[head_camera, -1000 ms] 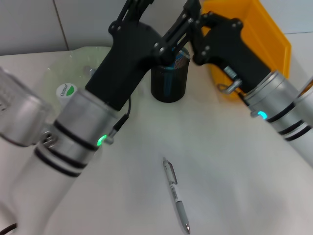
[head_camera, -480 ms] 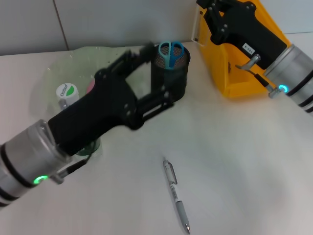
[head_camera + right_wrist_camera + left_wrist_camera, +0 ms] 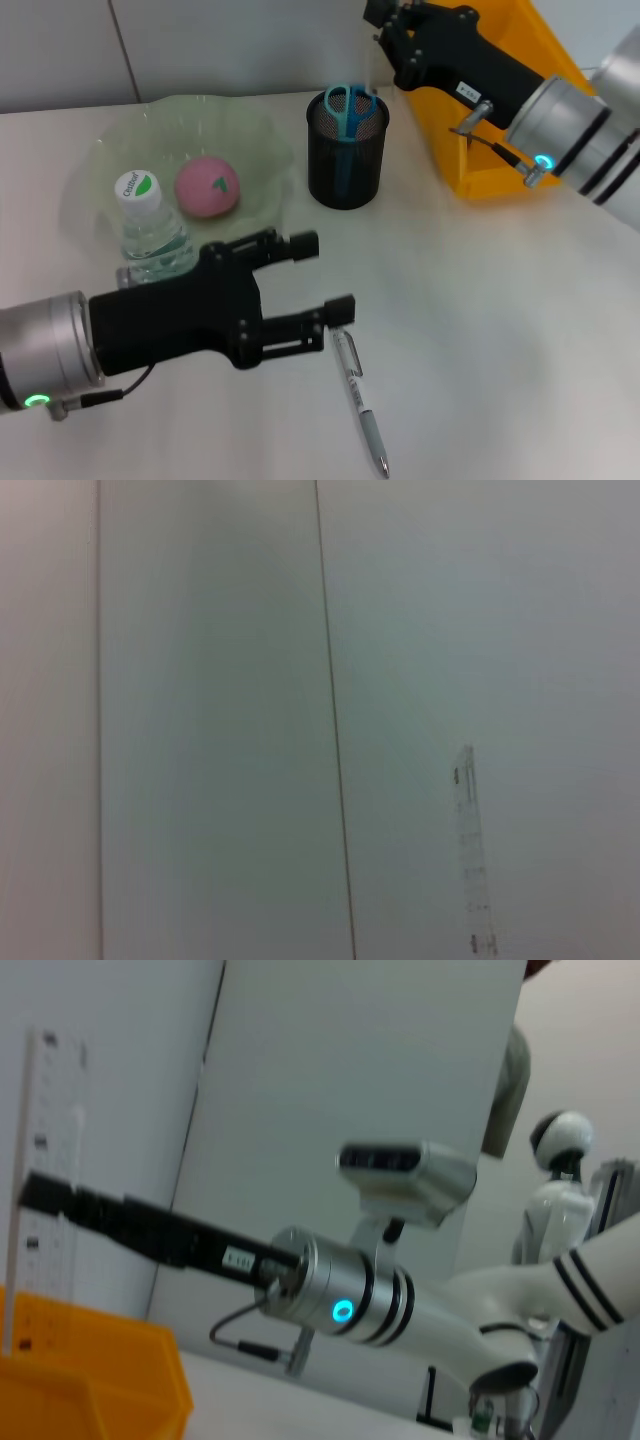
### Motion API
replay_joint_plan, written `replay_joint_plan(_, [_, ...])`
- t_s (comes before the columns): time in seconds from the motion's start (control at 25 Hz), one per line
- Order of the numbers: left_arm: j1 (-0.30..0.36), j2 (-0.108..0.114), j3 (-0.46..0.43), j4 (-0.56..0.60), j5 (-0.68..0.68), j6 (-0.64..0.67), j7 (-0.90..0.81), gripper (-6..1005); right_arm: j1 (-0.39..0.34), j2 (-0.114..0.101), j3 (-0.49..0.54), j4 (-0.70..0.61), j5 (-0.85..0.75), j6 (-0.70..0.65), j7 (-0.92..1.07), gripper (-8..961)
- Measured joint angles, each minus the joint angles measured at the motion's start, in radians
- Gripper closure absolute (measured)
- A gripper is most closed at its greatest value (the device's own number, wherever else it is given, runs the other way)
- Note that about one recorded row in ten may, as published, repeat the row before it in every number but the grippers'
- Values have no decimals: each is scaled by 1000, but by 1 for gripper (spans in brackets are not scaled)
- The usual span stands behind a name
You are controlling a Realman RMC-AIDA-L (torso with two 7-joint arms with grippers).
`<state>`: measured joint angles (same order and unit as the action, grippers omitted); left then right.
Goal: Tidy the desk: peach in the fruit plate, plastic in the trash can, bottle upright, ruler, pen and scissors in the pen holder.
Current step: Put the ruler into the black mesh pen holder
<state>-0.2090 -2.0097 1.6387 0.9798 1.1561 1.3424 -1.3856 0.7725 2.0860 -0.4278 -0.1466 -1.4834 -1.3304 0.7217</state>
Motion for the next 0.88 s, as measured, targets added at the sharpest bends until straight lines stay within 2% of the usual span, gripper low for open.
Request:
replay_joint_plan(0.04, [0, 0, 0, 0, 0, 0, 0, 193, 14, 2, 0, 6, 0, 34, -9, 943])
replay_joint_plan(0.08, [-5, -11, -30, -2, 65, 7, -33, 193, 14, 2, 0, 6, 0, 34, -9, 941])
replay_joint_plan(0.24, [-19, -32, -92, -3, 196, 28, -108, 193, 44, 3, -1, 43, -1, 102, -69, 934])
replay_joint_plan(0.48, [-23, -35, -136, -7, 235, 47, -125, 193, 64, 3, -3, 63, -1, 164, -76, 923])
replay_joint_plan(0.56, [-23, -36, -181, -24, 246, 68, -127, 193, 68, 3, -4, 68, -1, 186, -78, 920])
replay_joint_plan(0.72, [-23, -37, -195, -29, 249, 76, -128, 193, 71, 4, -4, 78, 0, 224, -93, 913])
replay_joint_plan(0.76, [-24, -39, -225, -34, 252, 92, -129, 193, 72, 4, -3, 81, 1, 231, -98, 911])
replay_joint_plan(0.88, [-24, -39, -232, -35, 253, 97, -130, 193, 74, 5, -4, 85, 3, 246, -103, 906])
